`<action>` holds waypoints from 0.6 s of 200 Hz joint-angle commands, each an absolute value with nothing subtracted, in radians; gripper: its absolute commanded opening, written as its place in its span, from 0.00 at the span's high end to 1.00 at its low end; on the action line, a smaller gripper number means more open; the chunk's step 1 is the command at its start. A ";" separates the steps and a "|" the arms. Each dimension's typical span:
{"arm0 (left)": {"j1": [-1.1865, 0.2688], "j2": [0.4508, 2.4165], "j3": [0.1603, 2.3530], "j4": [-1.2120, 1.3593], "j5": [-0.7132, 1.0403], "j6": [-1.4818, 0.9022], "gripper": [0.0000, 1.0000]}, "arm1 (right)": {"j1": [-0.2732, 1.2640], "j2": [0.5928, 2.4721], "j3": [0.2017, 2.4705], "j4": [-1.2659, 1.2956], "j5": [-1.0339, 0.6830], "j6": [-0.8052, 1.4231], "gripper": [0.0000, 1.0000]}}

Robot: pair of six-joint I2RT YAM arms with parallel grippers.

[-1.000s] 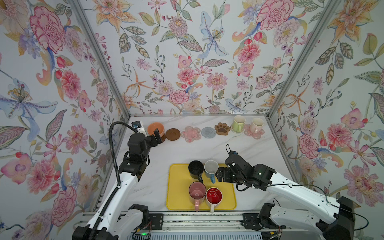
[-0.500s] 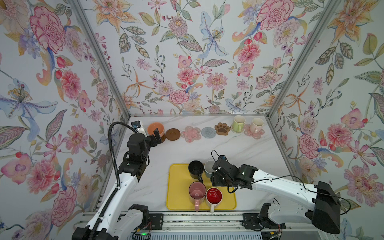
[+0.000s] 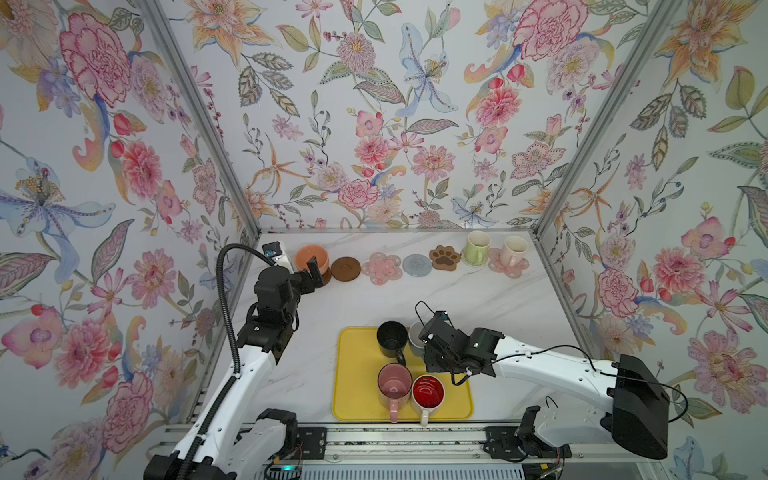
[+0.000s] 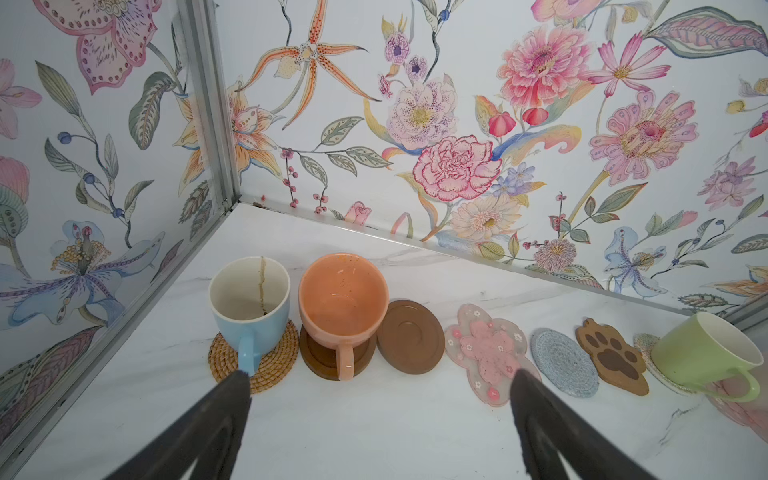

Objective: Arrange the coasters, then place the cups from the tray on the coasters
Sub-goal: 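Move the right gripper over the white mug while the left draws back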

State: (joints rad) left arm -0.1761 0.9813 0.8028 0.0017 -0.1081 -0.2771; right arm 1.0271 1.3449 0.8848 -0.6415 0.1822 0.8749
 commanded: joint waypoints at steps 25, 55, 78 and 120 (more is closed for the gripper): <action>-0.173 0.971 0.798 0.002 -0.103 -0.276 0.01 | 1.030 1.406 0.932 -0.631 0.193 0.826 0.53; -0.175 0.968 0.798 0.002 -0.107 -0.275 0.01 | 1.028 1.435 0.938 -0.614 0.189 0.809 0.55; -0.174 0.969 0.798 0.003 -0.105 -0.276 0.01 | 1.028 1.453 0.942 -0.611 0.195 0.804 0.58; -0.174 0.971 0.798 0.002 -0.104 -0.275 0.01 | 1.018 1.470 0.939 -0.600 0.215 0.796 0.65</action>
